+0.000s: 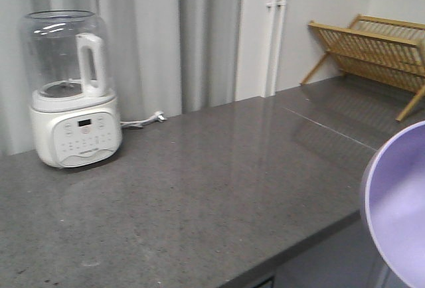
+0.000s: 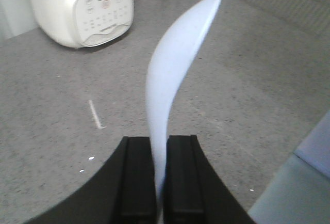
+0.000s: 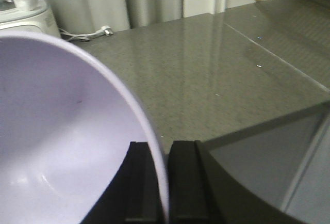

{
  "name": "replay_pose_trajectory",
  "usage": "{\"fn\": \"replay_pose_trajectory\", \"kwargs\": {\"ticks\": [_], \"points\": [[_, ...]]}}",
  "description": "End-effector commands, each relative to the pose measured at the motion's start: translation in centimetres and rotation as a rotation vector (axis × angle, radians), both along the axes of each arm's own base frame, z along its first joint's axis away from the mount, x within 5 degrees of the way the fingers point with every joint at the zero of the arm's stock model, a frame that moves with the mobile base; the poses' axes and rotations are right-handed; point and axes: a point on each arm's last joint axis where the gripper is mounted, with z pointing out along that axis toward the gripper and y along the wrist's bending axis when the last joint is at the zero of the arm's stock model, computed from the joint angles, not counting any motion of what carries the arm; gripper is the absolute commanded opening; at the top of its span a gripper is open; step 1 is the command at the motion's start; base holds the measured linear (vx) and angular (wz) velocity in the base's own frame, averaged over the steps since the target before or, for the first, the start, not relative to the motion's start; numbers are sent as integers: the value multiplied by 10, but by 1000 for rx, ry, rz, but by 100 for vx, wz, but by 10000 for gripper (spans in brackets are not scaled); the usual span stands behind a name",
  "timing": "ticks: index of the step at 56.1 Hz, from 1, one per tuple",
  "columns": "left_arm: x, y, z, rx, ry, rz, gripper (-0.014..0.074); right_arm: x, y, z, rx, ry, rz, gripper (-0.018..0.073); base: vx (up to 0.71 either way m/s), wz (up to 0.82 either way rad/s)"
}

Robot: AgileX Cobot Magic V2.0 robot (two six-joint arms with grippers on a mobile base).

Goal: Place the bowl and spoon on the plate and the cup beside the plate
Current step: 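Drive the base to the counter with the paper cup and blue plate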

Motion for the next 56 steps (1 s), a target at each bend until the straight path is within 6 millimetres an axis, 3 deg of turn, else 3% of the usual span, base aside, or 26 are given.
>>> {"fn": "replay_pose_trajectory", "kwargs": {"ticks": [1,31,56], "points": [[0,0,16,-34,-103,9,0,1,-2,14,22,-95,-31,-9,-17,-67],[0,0,16,-34,-103,9,0,1,-2,14,22,-95,-31,-9,-13,-55],[0,0,16,-34,-103,9,0,1,-2,14,22,-95,-31,-9,0,-32]]}}
